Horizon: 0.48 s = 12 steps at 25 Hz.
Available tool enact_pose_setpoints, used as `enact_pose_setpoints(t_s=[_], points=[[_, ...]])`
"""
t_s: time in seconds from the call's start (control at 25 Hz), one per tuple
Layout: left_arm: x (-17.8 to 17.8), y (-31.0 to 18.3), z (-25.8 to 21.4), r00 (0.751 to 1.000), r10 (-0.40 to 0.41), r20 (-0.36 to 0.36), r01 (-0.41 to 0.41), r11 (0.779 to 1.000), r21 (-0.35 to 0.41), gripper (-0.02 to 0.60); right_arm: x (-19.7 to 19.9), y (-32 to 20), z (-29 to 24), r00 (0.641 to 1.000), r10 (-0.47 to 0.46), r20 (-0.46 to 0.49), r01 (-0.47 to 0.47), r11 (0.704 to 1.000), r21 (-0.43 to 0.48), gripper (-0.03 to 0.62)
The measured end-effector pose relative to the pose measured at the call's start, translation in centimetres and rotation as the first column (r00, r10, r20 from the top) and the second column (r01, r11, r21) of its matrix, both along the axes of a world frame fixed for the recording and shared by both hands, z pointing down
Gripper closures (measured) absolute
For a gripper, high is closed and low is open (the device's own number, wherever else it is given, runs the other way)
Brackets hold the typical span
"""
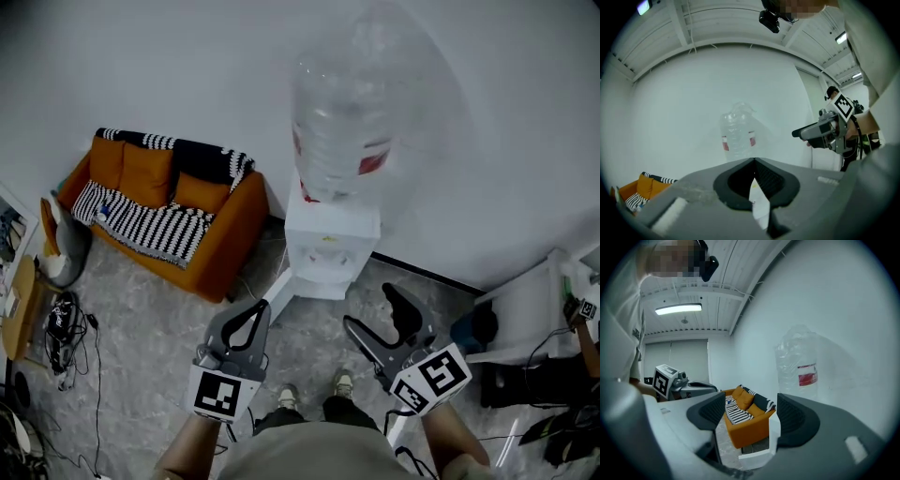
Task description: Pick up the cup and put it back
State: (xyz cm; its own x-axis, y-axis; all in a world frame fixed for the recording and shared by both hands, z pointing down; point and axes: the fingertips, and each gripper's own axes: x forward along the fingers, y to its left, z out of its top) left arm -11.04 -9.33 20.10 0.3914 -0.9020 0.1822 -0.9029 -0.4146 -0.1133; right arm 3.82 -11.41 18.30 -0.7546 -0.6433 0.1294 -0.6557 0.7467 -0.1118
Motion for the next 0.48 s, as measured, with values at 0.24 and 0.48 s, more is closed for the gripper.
enact_pose_setpoints(t_s=[0.24, 0.48], points=[[1.0, -2.2, 1.1, 0.995, -0.102, 0.001, 0.102, 0.995, 0.003, 0.58, 1.3, -3.2, 2.1, 0.997, -0.08, -0.013, 0.08, 0.996, -0.026, 0.249], [1.7, -3.4, 3.1, 0.989, -0.149, -0.001, 0.149, 0.989, 0.014, 0.58, 1.3, -5.5, 4.3, 0.992, -0.124, -0.016, 0.124, 0.992, -0.028, 0.249]])
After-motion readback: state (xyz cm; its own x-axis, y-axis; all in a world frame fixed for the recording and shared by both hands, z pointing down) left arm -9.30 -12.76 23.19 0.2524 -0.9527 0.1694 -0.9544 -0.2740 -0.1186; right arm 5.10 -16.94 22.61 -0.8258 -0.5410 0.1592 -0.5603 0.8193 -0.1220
